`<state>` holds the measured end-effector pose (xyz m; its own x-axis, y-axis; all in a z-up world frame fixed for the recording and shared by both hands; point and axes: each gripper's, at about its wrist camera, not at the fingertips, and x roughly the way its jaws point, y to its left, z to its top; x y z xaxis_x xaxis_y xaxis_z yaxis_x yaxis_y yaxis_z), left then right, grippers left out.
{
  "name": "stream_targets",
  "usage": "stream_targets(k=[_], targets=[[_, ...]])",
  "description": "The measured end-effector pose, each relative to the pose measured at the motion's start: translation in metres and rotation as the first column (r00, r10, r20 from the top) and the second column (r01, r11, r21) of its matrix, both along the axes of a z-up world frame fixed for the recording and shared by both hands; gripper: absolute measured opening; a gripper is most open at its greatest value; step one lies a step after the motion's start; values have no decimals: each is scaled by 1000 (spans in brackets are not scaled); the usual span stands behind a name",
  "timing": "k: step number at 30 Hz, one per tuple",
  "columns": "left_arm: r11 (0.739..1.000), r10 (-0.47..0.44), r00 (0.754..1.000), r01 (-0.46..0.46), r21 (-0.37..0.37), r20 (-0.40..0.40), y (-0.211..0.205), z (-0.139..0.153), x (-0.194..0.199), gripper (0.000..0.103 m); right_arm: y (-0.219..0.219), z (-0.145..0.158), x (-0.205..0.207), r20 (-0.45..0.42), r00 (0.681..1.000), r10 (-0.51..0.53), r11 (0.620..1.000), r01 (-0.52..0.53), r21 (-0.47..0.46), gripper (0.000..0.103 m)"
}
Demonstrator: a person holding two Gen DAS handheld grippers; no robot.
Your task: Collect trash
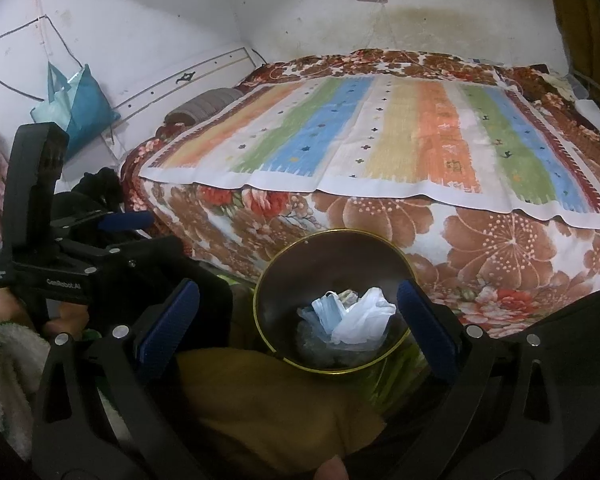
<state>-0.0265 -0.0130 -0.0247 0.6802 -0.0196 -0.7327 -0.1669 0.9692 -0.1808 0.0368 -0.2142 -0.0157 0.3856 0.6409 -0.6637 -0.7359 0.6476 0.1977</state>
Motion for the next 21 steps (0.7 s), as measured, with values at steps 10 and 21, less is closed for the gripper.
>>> stream_targets(k=[10, 21], targets=[[1000, 0, 1000, 0, -1, 1, 0, 1, 1, 97, -1, 1, 1, -1, 1000, 0, 1000, 0, 1, 95], [1000, 1, 1000, -1, 2, -2, -2, 0, 0, 97, -1, 1, 1, -1, 1000, 0, 1000, 0, 0, 95]])
